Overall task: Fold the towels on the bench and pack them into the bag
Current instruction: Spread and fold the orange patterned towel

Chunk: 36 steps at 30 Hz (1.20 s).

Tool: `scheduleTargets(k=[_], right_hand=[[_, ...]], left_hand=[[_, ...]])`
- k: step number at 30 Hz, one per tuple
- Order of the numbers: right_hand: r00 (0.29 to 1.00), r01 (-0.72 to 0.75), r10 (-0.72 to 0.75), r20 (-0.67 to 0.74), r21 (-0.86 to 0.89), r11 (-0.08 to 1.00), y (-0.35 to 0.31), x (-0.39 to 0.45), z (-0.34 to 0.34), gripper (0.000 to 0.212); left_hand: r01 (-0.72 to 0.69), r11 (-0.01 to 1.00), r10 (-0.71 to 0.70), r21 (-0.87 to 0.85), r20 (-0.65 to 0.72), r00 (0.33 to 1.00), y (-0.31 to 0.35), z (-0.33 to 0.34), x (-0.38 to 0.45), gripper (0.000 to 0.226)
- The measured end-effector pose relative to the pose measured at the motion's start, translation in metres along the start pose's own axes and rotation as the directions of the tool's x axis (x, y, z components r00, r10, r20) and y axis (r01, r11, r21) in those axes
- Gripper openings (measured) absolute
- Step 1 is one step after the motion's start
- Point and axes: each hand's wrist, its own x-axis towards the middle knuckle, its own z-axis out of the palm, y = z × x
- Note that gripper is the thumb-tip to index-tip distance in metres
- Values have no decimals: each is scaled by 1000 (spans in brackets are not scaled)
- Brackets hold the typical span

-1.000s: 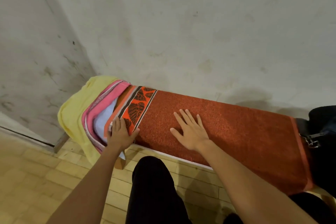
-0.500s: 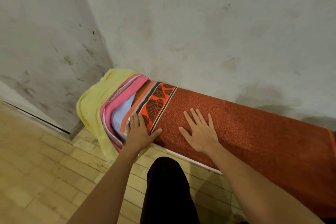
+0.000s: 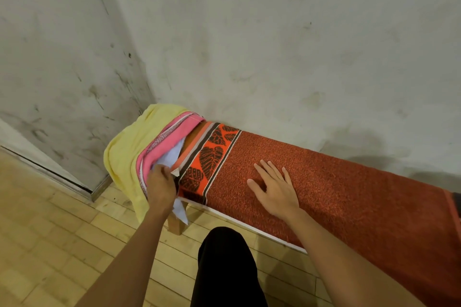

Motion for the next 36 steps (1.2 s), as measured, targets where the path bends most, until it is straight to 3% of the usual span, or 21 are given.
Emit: scheduleTargets(k=[3,10,12,19,26,29,32,34,36], right_hand=[[999,-52,53,0,188,981,-1,4,-5,61],[990,-128,97,104,355,926,2,12,-11,51],[989,-128,92,112,378,917,2,12,-12,49],[988,-131,86,128,404,905,1,11,-17,43],[995,-98,88,42,428,899,-13,20,-37,36],[999,-41,35,21,494,869,-36,27,-55,38],[994,-76,111,-21,600,796,-61,40,-68,36],[977,-157,214,-6,657,737,-68,51,-69,52],[969,-234,237,73,591,772,-65,57,-67,86]], left_hand=[[52,998,-49,-34,68,996,3,-1,3,14],[252,950,-240,-187,83,967,7,1,7,35],[304,931,-291,-202,95,952,9,0,7,30],[241,959,-200,-150,249,948,22,-10,4,21],[30,997,-13,-76,213,977,52,-2,-6,34],[-169,985,173,-37,245,954,78,2,-27,38],[-467,884,422,0,425,801,92,8,-52,13],[-585,810,467,37,561,683,101,9,-68,33],[-665,743,483,80,625,614,109,12,-83,48]])
